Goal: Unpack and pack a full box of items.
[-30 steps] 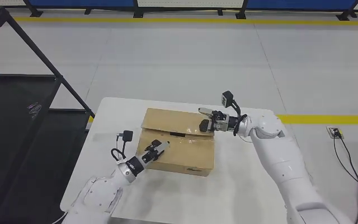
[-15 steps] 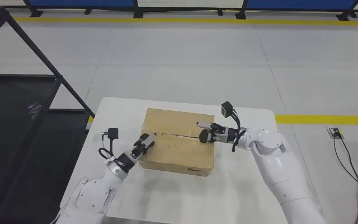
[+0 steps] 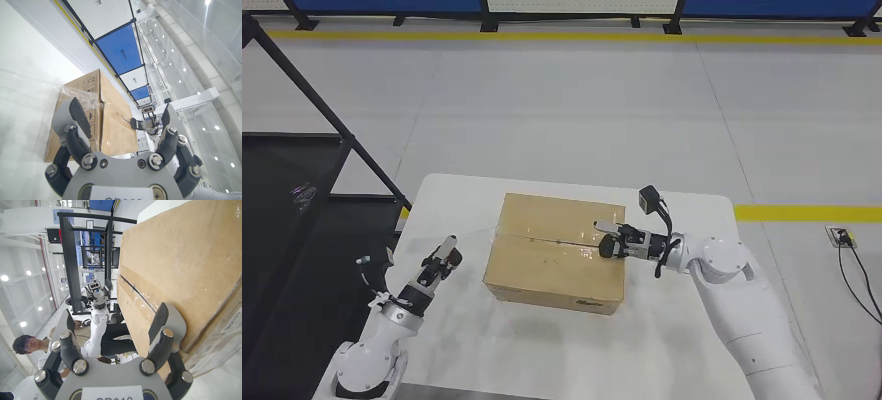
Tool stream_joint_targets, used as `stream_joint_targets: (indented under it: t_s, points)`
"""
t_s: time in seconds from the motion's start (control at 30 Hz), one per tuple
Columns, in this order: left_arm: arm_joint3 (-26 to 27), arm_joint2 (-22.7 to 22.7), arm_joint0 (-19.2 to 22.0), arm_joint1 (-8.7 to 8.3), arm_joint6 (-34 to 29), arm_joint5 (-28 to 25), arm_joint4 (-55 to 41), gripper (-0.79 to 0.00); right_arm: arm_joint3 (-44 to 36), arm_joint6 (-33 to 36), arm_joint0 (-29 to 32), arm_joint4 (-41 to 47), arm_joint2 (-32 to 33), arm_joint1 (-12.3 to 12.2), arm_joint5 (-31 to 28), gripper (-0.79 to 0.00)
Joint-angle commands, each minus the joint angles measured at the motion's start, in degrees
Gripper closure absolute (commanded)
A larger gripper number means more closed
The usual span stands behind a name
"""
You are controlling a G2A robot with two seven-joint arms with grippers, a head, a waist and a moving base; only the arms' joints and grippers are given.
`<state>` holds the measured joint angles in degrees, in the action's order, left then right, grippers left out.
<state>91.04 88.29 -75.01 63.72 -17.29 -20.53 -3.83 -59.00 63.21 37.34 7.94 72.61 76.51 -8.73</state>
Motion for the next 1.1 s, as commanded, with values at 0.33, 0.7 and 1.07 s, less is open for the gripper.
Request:
stream_joint_targets:
  t_s: [0.33, 0.7, 1.07]
  points:
    - [-2.4, -0.6, 0.9, 0.62, 5.0, 9.0, -3.4, -0.785, 0.0, 0.0, 0.0, 0.0, 0.0, 0.0, 0.0, -0.785]
    - [-14.0, -4.2, 6.7, 1.83, 4.8, 16.5, -9.0, -0.785, 0.0, 0.0, 0.0, 0.0, 0.0, 0.0, 0.0, -0.785]
    - [-30.3, -10.6, 20.6, 4.67, 7.1, 17.3, -16.3, -0.785, 0.0, 0.0, 0.0, 0.0, 0.0, 0.0, 0.0, -0.785]
